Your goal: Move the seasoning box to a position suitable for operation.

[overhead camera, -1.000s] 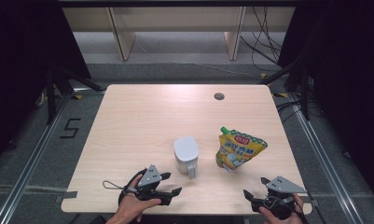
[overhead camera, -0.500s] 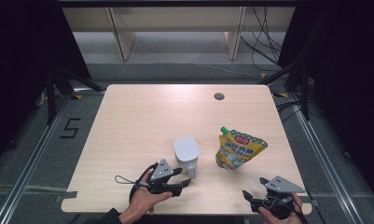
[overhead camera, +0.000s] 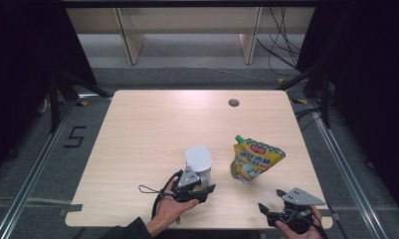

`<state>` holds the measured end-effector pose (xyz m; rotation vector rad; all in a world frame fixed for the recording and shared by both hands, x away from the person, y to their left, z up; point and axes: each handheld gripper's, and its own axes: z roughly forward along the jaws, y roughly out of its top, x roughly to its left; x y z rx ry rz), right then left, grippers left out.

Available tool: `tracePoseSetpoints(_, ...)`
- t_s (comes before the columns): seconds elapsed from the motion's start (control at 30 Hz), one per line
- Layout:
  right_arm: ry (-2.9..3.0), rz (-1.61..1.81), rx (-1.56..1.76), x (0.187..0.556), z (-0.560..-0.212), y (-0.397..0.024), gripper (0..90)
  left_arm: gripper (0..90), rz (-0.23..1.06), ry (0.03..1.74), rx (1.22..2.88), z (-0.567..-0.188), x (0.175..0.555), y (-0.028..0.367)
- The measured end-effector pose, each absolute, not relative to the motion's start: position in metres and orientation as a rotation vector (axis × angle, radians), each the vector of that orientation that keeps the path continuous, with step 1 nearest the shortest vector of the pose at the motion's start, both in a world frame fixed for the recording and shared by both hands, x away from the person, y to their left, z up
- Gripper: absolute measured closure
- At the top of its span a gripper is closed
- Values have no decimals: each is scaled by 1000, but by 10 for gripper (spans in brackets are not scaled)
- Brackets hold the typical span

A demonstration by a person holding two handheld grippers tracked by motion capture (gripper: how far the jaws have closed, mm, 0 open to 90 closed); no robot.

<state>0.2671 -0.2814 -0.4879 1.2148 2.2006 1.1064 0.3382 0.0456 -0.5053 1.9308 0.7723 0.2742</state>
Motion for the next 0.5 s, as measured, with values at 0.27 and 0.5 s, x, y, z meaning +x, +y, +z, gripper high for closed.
tracePoseSetpoints(0.27,2219,1104,1207,268,-488,-281,213,682,321,777,1923,-506,339,43)
tracePoseSetpoints(0.5,2213,1113,1209,269,-489,-281,213,701,327,752,1961,-503,338,54)
